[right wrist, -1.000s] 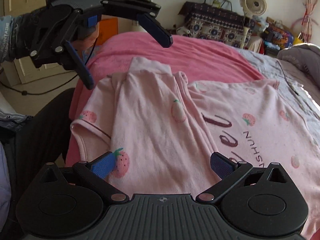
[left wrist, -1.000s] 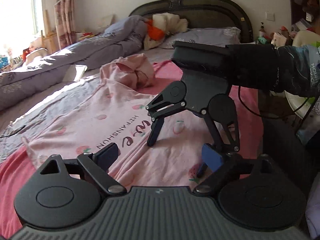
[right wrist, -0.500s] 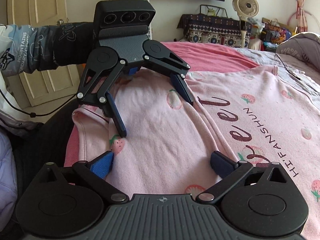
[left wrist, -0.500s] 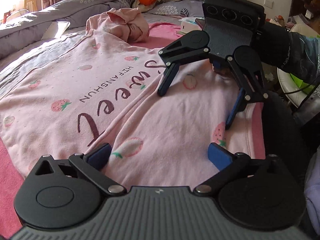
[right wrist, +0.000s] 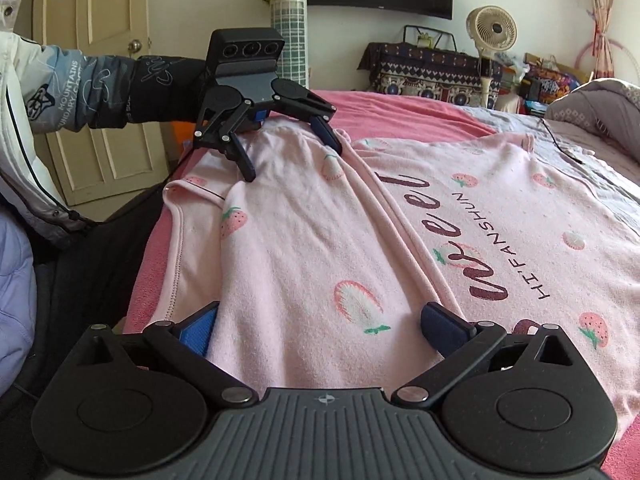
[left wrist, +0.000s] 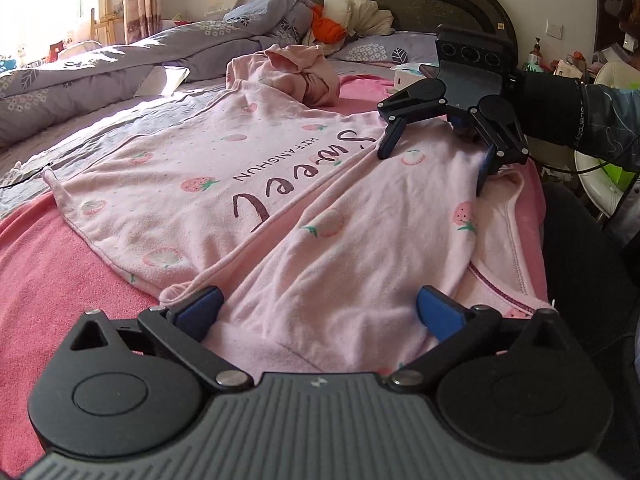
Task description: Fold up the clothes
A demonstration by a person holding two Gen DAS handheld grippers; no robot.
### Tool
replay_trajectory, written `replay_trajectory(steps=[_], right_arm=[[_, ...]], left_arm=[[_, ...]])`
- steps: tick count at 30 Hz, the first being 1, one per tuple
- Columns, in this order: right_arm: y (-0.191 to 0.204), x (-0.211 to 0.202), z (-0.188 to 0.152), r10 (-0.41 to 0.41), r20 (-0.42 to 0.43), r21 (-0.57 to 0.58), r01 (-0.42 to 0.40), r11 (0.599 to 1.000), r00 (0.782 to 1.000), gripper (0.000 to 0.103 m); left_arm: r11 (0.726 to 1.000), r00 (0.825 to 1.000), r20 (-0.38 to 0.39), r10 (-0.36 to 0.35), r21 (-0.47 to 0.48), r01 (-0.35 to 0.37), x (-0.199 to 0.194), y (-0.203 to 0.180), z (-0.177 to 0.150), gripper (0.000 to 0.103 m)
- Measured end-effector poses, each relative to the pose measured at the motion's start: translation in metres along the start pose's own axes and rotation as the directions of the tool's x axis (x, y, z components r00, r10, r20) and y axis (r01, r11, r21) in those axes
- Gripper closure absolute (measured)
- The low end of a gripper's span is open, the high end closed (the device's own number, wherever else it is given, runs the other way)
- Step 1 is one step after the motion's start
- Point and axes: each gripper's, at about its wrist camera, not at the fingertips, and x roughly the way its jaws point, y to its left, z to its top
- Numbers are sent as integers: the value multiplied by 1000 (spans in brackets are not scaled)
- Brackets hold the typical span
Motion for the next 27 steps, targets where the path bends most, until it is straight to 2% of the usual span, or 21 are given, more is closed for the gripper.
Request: replay_trajectory(steps=[3, 5, 7, 8, 10, 15, 17, 18, 20, 21, 23, 24, 26, 27], right_arm=[[0, -11, 1, -3, -69, -8, 2, 1000, 998, 0], [-2, -27, -7, -18, -108, -15, 16, 1000, 994, 0], [-12, -51, -28, -19, -23, 35, 20, 999, 1000, 0], [-13, -58, -41, -26, 7, 45, 26, 999, 1000, 0], [-12, -65, -57, -49, 31, 44, 48, 998, 998, 0], [-6, -65, -49, -83, -3, 8, 83, 996, 997, 0], [1, -68, -38, -105, -63, -8, 104, 995, 993, 0], [5, -68, -30, -116, -100, -18, 115, 993, 988, 0], [14, -70, -15, -132, -151, -60, 124, 990, 980, 0], [19, -72, -7, -130, -145, -91, 117, 989, 981, 0], [27, -71, 12, -114, -97, -152, 98, 984, 989, 0], [30, -69, 20, -101, -57, -171, 90, 981, 993, 0], [31, -54, 34, -41, 12, -182, 42, 982, 999, 0], [31, -46, 41, -7, 46, -187, 15, 982, 999, 0]], left_arm=[[999, 996, -83, 28, 25, -26, -10, -5, 4, 0], [997, 992, -116, 53, 58, -46, -22, -5, -7, 0], [999, 990, -133, 50, -8, -52, -34, 4, -23, 0], [994, 996, -86, 26, -103, -35, -43, 14, -35, 0], [986, 999, -11, 30, -165, -31, -55, 19, -47, 0], [990, 990, -88, 112, -78, -119, -50, 1, -30, 0], [984, 981, -133, 139, -93, -151, -58, -4, -17, 0], [984, 982, -127, 139, -94, -151, -63, -7, -11, 0], [991, 992, -27, 119, -53, -121, -79, -19, 9, 0], [994, 994, 23, 108, -31, -107, -88, -25, 19, 0], [995, 984, 153, 89, 26, -93, -92, -39, 43, 0], [995, 979, 194, 69, 58, -81, -87, -46, 53, 0], [991, 979, 204, 27, 126, -54, -63, -56, 68, 0], [989, 987, 160, 30, 140, -52, -43, -59, 70, 0]])
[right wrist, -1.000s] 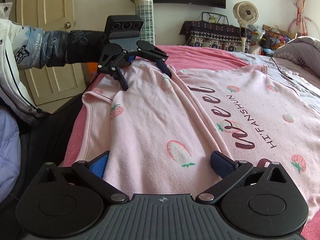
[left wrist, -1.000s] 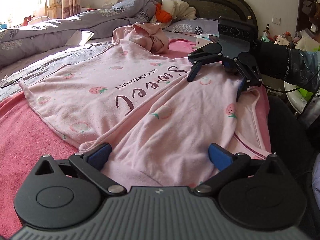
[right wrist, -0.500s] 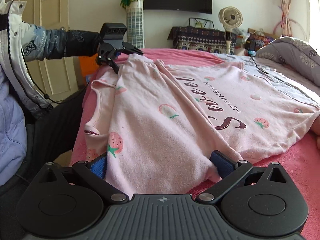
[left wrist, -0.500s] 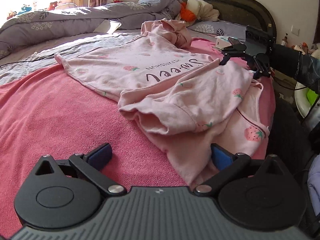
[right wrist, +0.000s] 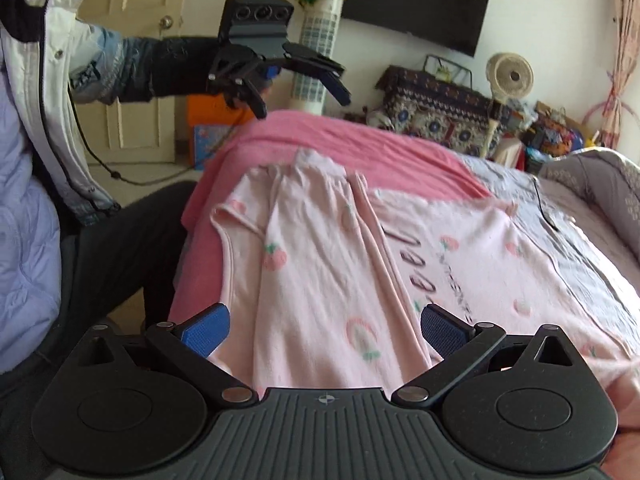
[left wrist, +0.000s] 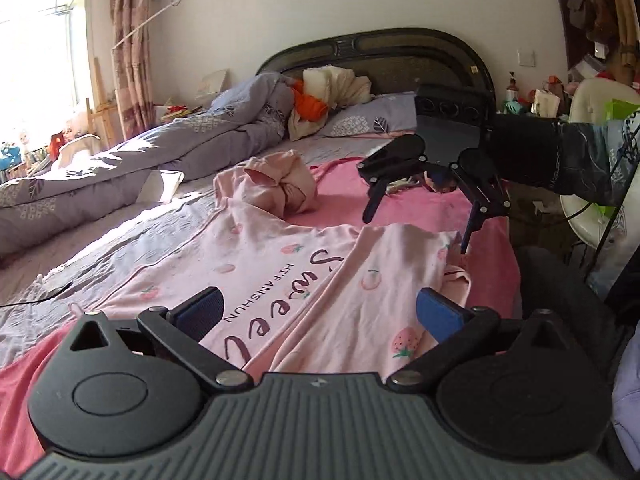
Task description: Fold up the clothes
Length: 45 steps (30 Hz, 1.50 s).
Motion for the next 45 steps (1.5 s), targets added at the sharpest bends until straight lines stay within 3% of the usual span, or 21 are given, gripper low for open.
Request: replay_trajectory(steps=[3, 5, 6, 7, 10, 14, 21, 25, 30, 36, 43, 45], right_arm=[[-8, 38, 1, 61, 4, 25, -61, 998, 998, 0], [-18, 64, -11, 59, -57, 92, -53, 994, 997, 0], [-23, 77, -18, 56, -92, 128, -44, 991, 994, 0], [-25, 80, -23, 56, -90, 146, -43, 988, 994, 0], [-28, 73, -30, 55, -38, 158, -48, 986, 998, 0], [-18, 73, -29, 14, -56, 103, -8, 995, 998, 0], [-21, 72, -30, 33, -59, 125, -25, 992, 998, 0], [-21, 72, -30, 35, -60, 127, -27, 992, 998, 0], [-21, 73, -30, 34, -60, 126, -26, 992, 998, 0], [-20, 74, -29, 33, -60, 126, -25, 992, 998, 0], [-20, 75, -29, 31, -60, 126, -23, 992, 998, 0], [-20, 76, -29, 30, -60, 126, -23, 992, 998, 0]], left_arm=[[1000, 988, -153, -8, 18, 11, 60, -8, -10, 0], [1000, 960, -281, -22, -9, 21, 96, -8, -29, 0], [996, 965, -253, -65, -69, 48, 99, -2, -37, 0], [985, 981, -165, -105, -152, 80, 93, 9, -48, 0], [964, 980, -112, -162, -232, 133, 88, 24, -56, 0], [969, 981, -123, -149, -215, 120, 89, 21, -55, 0], [971, 981, -128, -144, -209, 115, 90, 20, -53, 0], [985, 980, -165, -110, -151, 85, 84, 12, -54, 0], [986, 980, -180, -91, -157, 63, 53, 19, -75, 0], [996, 985, -174, -19, -91, 3, 18, 9, -89, 0], [992, 985, -168, 33, -118, -53, -5, 6, -100, 0], [986, 981, -174, 81, -133, -105, -15, 2, -101, 0]])
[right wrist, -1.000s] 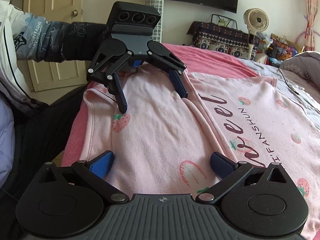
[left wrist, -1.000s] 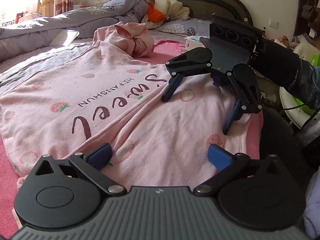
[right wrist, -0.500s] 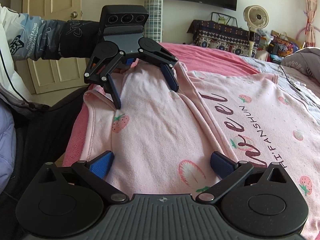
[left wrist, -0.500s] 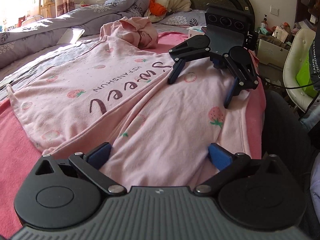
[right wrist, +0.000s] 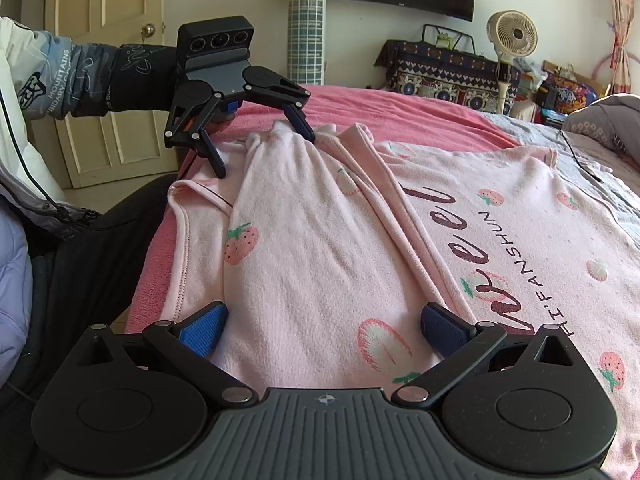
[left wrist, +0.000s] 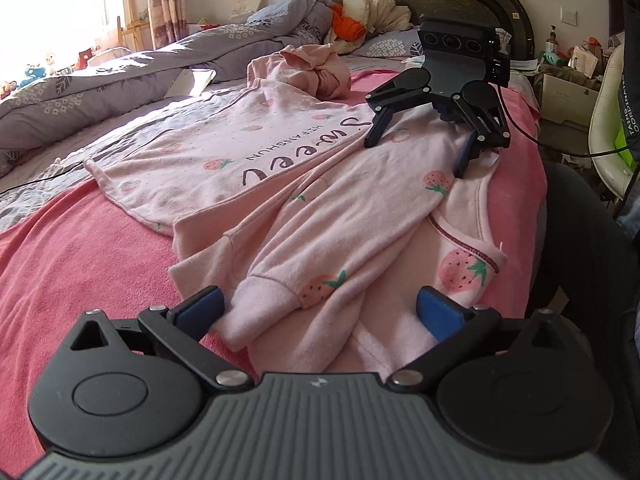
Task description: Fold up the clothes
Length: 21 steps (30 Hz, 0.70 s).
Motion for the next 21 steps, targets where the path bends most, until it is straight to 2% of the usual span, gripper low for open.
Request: replay_trajectory(steps=[3, 4, 6, 10, 13, 17, 21], right_arm=[[0, 0, 0, 0, 0, 0, 0, 1000, 1000, 0], [0, 0, 0, 0, 0, 0, 0, 1000, 1000, 0], [0, 0, 0, 0, 0, 0, 0, 1000, 1000, 0], [0, 0, 0, 0, 0, 0, 0, 1000, 1000, 0], [0, 1, 0, -1, 0, 0, 1, 1000, 1000, 0], [0, 1, 1, -1, 0, 0, 1, 1000, 1000, 0], [0, 1, 1, -1, 0, 0, 1, 1000, 1000, 0]], left_arm=[[991, 995, -40, 88, -101, -91, -12, -5, -2, 0], [989, 994, -41, 98, -109, -102, -18, -8, -2, 0], [991, 994, -18, 111, -71, -112, -27, -18, 3, 0], [988, 987, 84, 136, 63, -141, -39, -41, 36, 0], [986, 981, 125, 147, 55, -155, -27, -43, 64, 0], [976, 975, 43, 217, -16, -216, 21, -34, 89, 0], [969, 967, -75, 242, -42, -245, 66, -25, 80, 0]])
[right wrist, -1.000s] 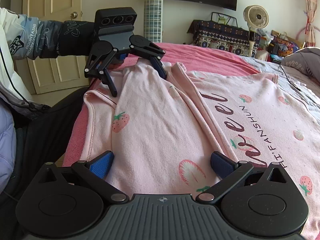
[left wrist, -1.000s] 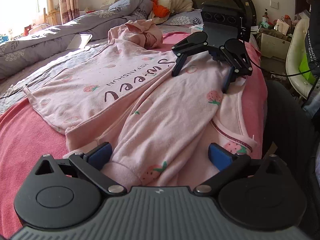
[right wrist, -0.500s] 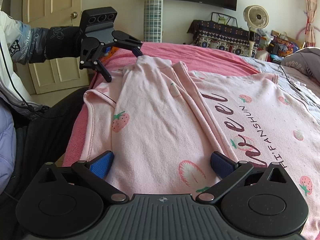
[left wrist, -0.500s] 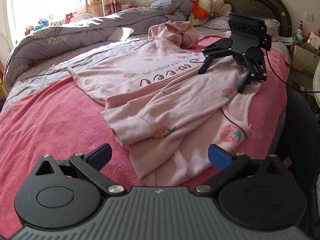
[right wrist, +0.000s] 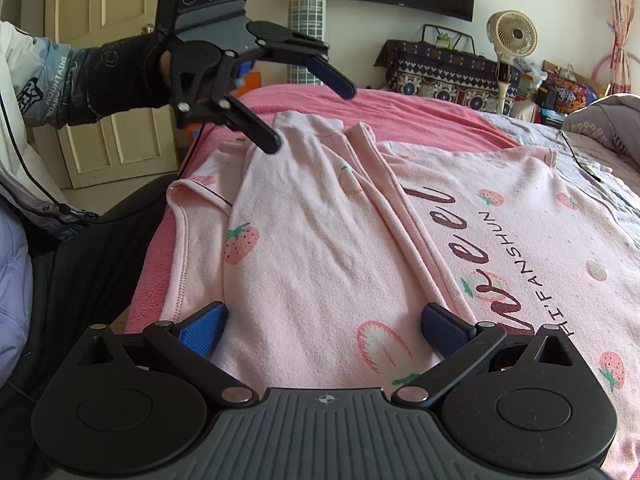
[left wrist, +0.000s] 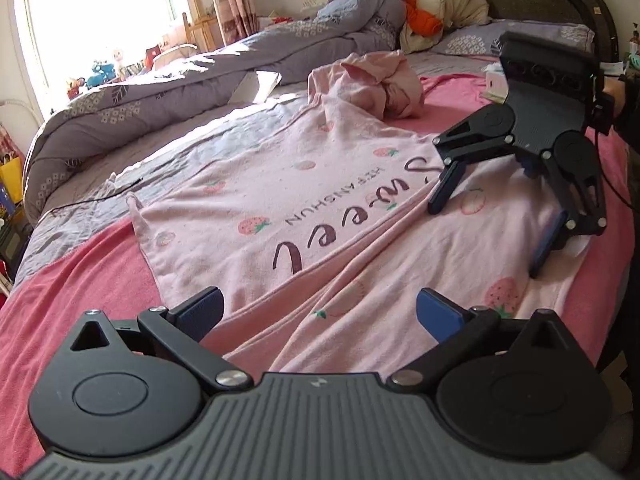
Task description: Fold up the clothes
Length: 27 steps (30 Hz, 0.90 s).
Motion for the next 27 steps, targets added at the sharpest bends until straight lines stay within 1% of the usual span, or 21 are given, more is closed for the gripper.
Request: replay_trajectory(steps=[2, 3, 5, 6, 7, 9, 10, 11, 12, 15, 17, 21, 24, 27], right_arm=[[0, 0, 0, 1, -1, 1, -1, 1000, 1000, 0], [0, 1, 0, 3, -2, 2, -3, 1000, 1000, 0], [-1, 1, 0, 6, 0, 7, -6, 1000, 1000, 0], [-1, 1, 0, 5, 0, 6, -5, 1000, 1000, 0], [0, 1, 0, 3, 0, 3, -3, 1000, 1000, 0], [-1, 1, 0, 6, -1, 6, -6, 1000, 1000, 0], [-1, 1, 0, 6, -1, 7, -6, 1000, 1000, 0], [-1, 1, 0, 6, -1, 7, -6, 1000, 1000, 0], [-1, 1, 0, 3, -1, 4, -3, 1000, 1000, 0], [5, 5, 4, -19, -14, -21, 19, 1000, 1000, 0], [11, 6, 7, -44, -16, -38, 43, 998, 999, 0], [26, 9, 13, -109, -21, -64, 107, 992, 994, 0], [32, 22, 23, -142, -43, -20, 141, 990, 989, 0], [27, 32, 29, -132, -51, 79, 136, 988, 990, 0]], left_arm=[[1000, 998, -65, 1, -15, -1, 18, 3, -11, 0], [996, 999, -40, -27, -81, 24, 14, 12, -17, 0], [987, 997, -43, -62, -151, 55, 7, 28, -28, 0], [984, 997, -32, -67, -166, 61, 1, 35, -35, 0], [984, 998, -25, -53, -172, 48, -7, 40, -42, 0], [973, 998, -46, -38, -230, 27, -18, 53, -57, 0], [960, 998, -37, -54, -278, 42, -22, 60, -64, 0], [941, 998, -11, -62, -335, 55, -29, 69, -74, 0], [934, 998, 6, -55, -352, 53, -33, 71, -79, 0], [941, 999, 29, -18, -338, 27, -36, 66, -84, 0], [946, 1000, 18, 8, -323, -2, -34, 61, -81, 0], [943, 1000, 15, -1, -333, 6, -33, 63, -81, 0], [942, 1000, 23, 7, -335, 1, -33, 62, -82, 0], [941, 1000, 27, 15, -338, -5, -33, 60, -83, 0]])
